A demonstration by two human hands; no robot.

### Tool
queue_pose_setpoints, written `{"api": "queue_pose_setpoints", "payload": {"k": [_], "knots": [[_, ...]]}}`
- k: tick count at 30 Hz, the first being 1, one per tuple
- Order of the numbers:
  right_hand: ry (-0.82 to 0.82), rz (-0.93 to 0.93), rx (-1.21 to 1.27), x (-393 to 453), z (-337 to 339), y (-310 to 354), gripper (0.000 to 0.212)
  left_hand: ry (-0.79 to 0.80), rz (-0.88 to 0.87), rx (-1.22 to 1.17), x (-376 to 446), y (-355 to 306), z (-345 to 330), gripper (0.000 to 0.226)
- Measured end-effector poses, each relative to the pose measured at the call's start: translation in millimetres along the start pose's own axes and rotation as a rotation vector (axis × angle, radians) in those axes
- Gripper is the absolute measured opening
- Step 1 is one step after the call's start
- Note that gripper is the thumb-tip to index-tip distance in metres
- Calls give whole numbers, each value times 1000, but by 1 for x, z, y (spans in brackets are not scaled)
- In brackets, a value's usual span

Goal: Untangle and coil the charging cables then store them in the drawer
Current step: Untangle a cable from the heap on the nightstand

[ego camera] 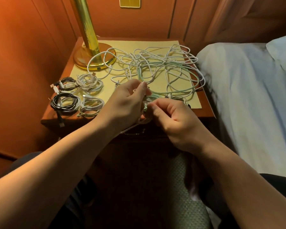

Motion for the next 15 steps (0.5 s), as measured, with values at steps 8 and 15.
{"api": "queue_pose_setpoints", "payload": {"k": [8, 15], "knots": [[-374, 3, -83, 0, 29, -11, 30, -196, -137, 367, -23, -9, 19, 23], [-388, 96, 23, -2, 19, 1, 30, -104, -20, 222, -28, -8, 13, 17]]}}
Point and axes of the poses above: each hand's wrist, its own x-axis towards the middle knuckle, its own z-axis out of the back of the hand, y = z × x, the point moved 1 cm from there along x, towards the middle knuckle, and after that the axes turned 7 degrees about z, right-handed, at the moved point
